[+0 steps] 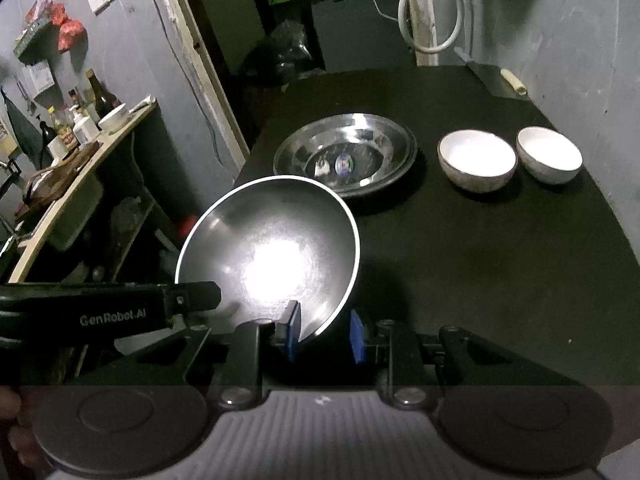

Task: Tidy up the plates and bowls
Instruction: 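Carry the steel bowl beside the stacked plates and lower it to the table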

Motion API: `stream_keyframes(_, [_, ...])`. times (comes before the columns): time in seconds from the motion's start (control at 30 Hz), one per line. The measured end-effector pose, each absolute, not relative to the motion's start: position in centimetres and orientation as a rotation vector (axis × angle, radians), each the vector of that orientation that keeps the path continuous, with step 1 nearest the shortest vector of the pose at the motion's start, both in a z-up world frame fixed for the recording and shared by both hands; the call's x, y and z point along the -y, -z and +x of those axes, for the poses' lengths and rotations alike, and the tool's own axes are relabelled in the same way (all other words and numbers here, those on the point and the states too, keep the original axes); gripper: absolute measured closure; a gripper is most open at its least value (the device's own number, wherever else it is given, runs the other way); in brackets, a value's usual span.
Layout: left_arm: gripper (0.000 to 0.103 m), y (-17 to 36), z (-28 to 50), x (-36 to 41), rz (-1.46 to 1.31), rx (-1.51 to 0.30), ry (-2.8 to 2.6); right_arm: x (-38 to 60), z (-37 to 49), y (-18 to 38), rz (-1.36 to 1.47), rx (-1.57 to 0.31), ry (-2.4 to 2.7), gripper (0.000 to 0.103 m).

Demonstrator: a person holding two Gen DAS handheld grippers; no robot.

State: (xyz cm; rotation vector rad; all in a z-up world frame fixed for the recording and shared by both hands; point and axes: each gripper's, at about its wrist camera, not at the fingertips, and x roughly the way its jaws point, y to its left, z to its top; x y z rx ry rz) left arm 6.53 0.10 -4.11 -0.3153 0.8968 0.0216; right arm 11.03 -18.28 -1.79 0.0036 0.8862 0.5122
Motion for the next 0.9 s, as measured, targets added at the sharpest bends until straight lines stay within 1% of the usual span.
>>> stream_keyframes(0.4, [0.084,5.2,7.4,0.0,-0.309,-0.957,-0.033,17.9,11.5,3.0,-0.003,-0.957,-0.514,0.074])
stream_keyframes(0.73, [0.084,5.9,8.1,-0.1,-0.308,-0.984,-0.038,17.5,11.9,3.3,-0.003,-0.982,-0.513,0.074])
stream_keyframes(0.9, [0.084,6.1,8.4,-0.1,-0.317,-0.992,-0.037,17.4,12.1,3.5,0.001,-0.994,-0.513,0.072])
